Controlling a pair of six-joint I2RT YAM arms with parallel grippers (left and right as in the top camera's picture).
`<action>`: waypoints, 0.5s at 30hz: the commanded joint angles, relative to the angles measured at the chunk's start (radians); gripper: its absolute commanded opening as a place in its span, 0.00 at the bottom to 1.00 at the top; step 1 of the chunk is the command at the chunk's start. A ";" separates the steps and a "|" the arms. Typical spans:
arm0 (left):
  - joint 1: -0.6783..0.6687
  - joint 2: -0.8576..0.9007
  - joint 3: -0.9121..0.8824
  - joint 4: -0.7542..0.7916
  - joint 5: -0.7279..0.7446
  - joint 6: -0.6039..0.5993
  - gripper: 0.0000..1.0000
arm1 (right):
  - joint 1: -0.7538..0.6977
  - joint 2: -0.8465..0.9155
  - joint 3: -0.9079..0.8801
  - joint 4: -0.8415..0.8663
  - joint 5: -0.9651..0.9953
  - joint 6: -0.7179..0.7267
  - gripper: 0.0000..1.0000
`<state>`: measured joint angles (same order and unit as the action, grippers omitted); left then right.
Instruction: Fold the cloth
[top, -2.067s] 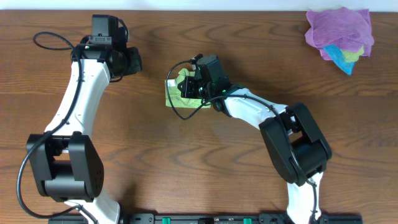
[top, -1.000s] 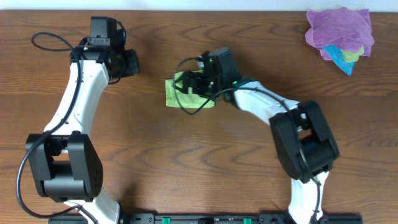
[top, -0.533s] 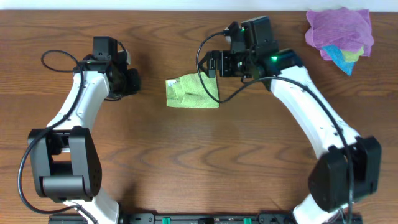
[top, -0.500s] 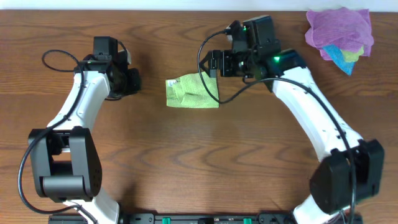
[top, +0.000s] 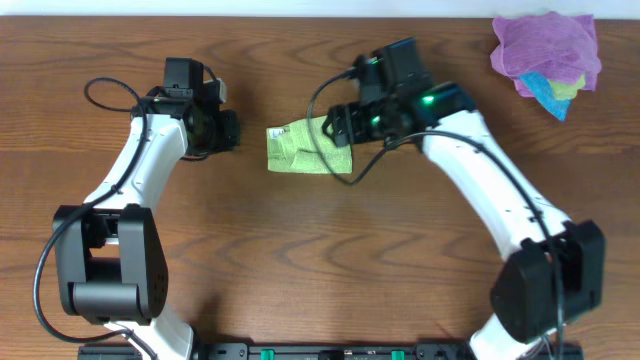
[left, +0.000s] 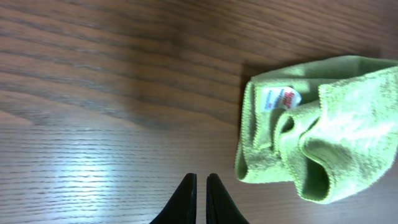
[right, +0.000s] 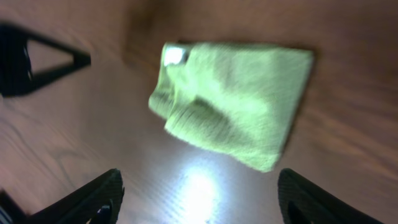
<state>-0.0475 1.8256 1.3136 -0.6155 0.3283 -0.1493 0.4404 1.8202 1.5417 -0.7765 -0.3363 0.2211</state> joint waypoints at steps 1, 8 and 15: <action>0.011 0.006 -0.003 0.003 -0.078 0.015 0.09 | 0.063 0.040 0.000 -0.010 0.060 -0.055 0.78; 0.036 0.006 -0.003 0.003 -0.073 0.015 0.10 | 0.168 0.047 0.000 -0.031 0.348 -0.079 0.79; 0.036 0.006 -0.003 0.003 -0.072 0.015 0.13 | 0.174 0.104 0.000 -0.021 0.318 -0.082 0.80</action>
<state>-0.0132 1.8256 1.3136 -0.6128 0.2691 -0.1490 0.6155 1.8744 1.5417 -0.8001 -0.0360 0.1513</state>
